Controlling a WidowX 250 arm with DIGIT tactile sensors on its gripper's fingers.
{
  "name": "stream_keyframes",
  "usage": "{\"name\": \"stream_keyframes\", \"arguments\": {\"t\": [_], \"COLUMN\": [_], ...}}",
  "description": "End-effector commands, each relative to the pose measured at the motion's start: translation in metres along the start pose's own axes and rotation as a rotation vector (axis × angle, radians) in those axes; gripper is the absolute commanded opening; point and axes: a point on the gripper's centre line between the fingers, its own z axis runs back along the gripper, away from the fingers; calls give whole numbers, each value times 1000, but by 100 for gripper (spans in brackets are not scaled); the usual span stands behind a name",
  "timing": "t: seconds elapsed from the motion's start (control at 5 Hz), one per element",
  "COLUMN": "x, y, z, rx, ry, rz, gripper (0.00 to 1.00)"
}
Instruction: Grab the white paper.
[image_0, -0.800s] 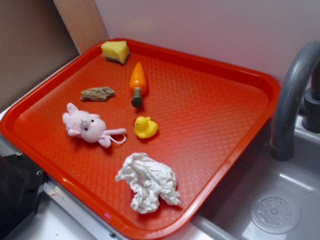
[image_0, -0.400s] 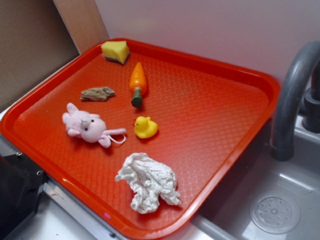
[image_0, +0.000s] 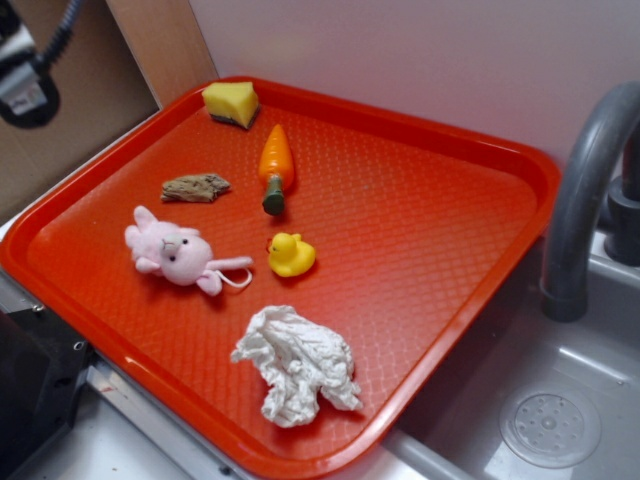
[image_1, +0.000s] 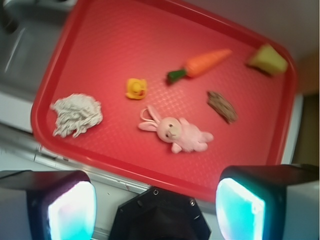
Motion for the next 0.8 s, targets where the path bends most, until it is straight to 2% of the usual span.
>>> {"name": "stream_keyframes", "arguments": {"t": [0.0, 0.2, 0.4, 0.6], "x": [16, 22, 25, 24], "y": [-46, -56, -68, -84], "z": [-50, -79, -108, -120], "rx": [-16, -11, -39, -106], "ry": [53, 112, 185, 197], "rz": [-517, -584, -637, -679], "gripper": [100, 100, 100, 100]}}
